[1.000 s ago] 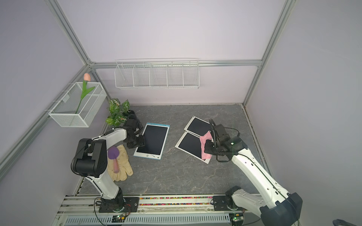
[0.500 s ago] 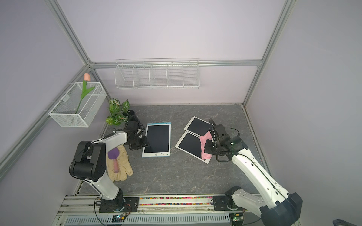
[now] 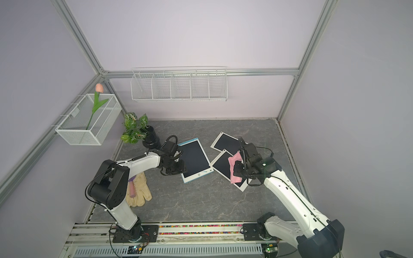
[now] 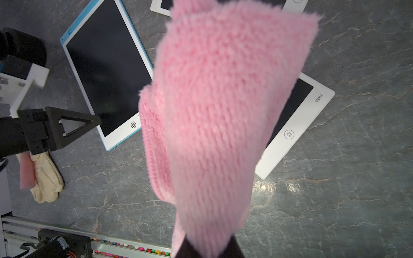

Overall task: Wipe the drawing tablet
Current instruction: Adjust the drawing tablet at the center of the board.

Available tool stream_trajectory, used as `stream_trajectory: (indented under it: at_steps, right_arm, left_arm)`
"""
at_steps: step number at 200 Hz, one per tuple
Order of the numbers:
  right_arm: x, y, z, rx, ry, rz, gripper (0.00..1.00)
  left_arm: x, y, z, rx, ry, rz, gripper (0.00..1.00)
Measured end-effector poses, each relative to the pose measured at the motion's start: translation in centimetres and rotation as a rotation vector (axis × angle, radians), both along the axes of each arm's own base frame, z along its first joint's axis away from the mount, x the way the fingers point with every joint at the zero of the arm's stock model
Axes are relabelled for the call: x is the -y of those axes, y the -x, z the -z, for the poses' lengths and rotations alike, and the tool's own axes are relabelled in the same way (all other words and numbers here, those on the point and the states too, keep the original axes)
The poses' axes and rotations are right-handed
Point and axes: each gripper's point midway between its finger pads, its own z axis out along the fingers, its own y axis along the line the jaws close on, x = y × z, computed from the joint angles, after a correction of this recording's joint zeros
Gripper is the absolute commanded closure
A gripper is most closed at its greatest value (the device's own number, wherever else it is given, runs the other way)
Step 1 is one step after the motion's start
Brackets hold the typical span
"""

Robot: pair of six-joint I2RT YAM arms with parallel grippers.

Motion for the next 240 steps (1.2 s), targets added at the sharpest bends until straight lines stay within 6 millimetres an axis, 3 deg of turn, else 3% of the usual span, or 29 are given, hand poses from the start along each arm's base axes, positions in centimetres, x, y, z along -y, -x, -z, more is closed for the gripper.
stream_trajectory:
  at_steps: [29, 47, 61, 98, 123, 143, 165, 196, 240]
  right_arm:
    - [-0.4, 0.3, 1.1, -0.022, 0.009, -0.012, 0.93]
    - [-1.8, 0.4, 2.5, -0.056, 0.025, -0.046, 0.93]
    - [-3.2, 0.4, 3.6, -0.079, 0.039, -0.072, 0.93]
    - [-6.3, 0.5, 5.8, -0.124, 0.076, -0.132, 0.93]
    - [-8.0, 0.3, 5.6, -0.111, 0.070, -0.153, 0.93]
    - [-8.4, 0.1, 5.0, -0.093, 0.064, -0.151, 0.93]
    - [-8.3, 0.1, 4.7, -0.085, 0.062, -0.137, 0.93]
    - [-7.8, 0.2, 4.2, -0.076, 0.063, -0.121, 0.93]
    - [-7.5, 0.5, 4.1, -0.083, 0.069, -0.112, 0.93]
  left_arm:
    - [-0.5, -2.6, -3.7, 0.065, -0.070, -0.020, 0.45]
    - [-0.7, -5.7, -6.2, 0.130, -0.112, -0.043, 0.45]
    - [-1.1, -8.8, -6.8, 0.159, -0.145, -0.071, 0.46]
    - [-2.3, -16.6, -3.8, 0.174, -0.281, -0.125, 0.48]
    - [-2.8, -20.3, -2.1, 0.188, -0.333, -0.144, 0.50]
    - [-3.2, -22.7, -1.9, 0.214, -0.326, -0.168, 0.55]
    - [-3.7, -24.2, -2.1, 0.231, -0.302, -0.193, 0.60]
    - [-3.7, -24.7, -2.2, 0.232, -0.271, -0.200, 0.64]
    - [-2.8, -23.5, 0.9, 0.176, -0.303, -0.176, 0.65]
